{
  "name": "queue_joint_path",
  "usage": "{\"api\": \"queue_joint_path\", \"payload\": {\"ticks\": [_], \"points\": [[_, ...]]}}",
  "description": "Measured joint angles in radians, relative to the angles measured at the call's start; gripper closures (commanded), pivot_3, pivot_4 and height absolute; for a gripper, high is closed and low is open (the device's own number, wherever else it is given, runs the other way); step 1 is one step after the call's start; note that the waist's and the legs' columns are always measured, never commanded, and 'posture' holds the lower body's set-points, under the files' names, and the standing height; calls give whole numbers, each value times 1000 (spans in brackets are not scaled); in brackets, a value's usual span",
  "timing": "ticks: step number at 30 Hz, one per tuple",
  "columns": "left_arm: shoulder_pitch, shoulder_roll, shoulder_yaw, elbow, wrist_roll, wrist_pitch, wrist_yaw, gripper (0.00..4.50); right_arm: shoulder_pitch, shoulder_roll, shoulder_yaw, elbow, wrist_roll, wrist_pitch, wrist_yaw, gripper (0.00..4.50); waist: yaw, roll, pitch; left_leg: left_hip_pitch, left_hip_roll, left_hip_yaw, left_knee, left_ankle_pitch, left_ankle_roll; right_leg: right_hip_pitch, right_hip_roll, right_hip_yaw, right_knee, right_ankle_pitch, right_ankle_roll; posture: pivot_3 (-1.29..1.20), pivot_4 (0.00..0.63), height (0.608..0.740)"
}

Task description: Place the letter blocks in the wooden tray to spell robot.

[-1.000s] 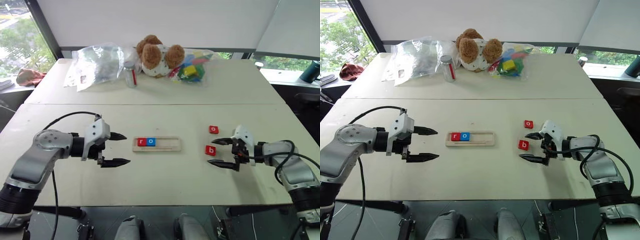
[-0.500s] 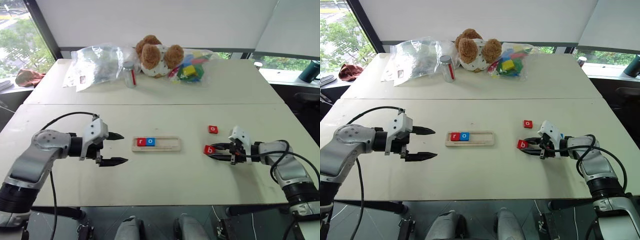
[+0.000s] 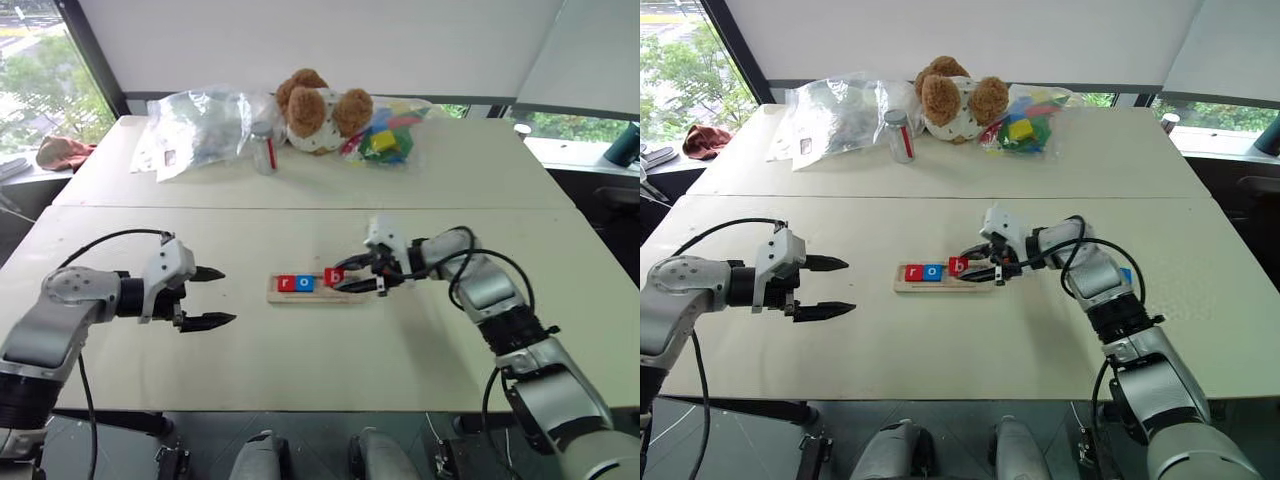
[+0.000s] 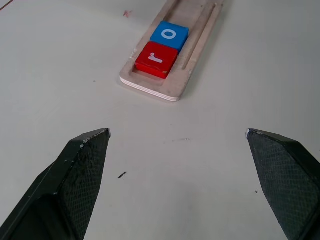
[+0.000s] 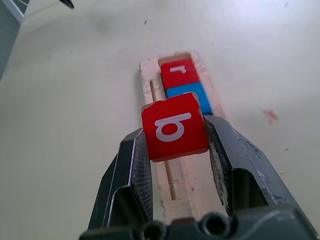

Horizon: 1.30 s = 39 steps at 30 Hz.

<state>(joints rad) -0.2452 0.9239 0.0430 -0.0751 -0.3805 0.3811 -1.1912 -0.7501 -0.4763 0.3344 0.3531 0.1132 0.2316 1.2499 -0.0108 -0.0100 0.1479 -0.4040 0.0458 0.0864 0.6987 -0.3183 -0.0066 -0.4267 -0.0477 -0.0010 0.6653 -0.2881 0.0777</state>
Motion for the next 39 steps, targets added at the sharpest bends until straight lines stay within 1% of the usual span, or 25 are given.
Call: {"api": "queue_joint_path", "payload": {"ticks": [9, 17, 39], "points": [[39, -7, 19, -54, -4, 8, 45, 0, -110, 86, 47, 229, -104, -85, -15, 3350, -9, 0, 0, 0, 2, 0, -1, 1, -1, -1, 2, 0, 1, 0, 0, 0, 150, 740], [42, -17, 19, -58, -7, 23, 65, 0, -160, 125, 49, 328, -145, -136, -15, 3350, -8, 0, 0, 0, 2, 0, -1, 1, -1, -1, 1, 0, 1, 0, 0, 0, 150, 740], [41, -51, 18, -54, 0, 5, 88, 0, -185, 209, 48, 371, -184, -149, -7, 3350, -10, 0, 0, 1, 2, 0, -1, 1, -2, -1, 1, 0, 1, 0, 0, 0, 150, 740]]}}
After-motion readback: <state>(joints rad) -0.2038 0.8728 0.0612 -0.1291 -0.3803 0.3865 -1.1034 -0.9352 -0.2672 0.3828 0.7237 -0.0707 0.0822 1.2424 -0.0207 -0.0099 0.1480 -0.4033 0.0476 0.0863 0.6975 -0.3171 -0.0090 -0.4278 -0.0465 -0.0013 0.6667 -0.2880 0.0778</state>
